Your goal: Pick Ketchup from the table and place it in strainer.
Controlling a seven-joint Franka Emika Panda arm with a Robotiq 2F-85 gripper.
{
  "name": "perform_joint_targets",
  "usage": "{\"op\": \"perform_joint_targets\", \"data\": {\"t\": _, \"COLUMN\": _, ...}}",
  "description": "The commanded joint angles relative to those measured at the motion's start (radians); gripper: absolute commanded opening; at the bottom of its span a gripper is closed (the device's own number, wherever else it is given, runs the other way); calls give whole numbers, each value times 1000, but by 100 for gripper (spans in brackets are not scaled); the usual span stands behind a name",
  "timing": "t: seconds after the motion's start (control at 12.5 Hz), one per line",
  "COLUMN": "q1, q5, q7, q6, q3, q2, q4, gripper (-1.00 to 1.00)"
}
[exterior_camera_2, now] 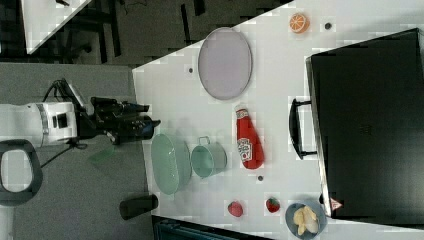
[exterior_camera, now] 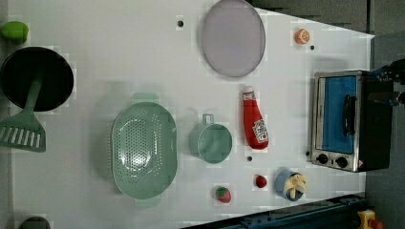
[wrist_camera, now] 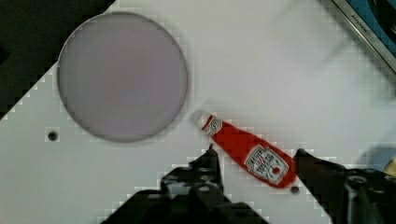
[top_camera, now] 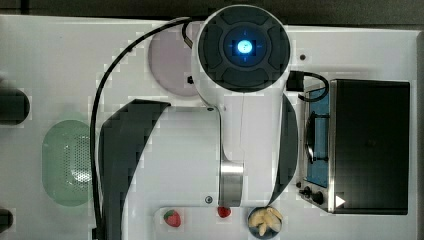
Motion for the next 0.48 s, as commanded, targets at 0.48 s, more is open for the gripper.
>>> {"op": "perform_joint_targets", "data": {"t": 0.48, "q1": -107, "q5": 35, "q7": -56, "q6": -96, "q3": 66, "q2": -200, "q4": -220, "gripper": 100}}
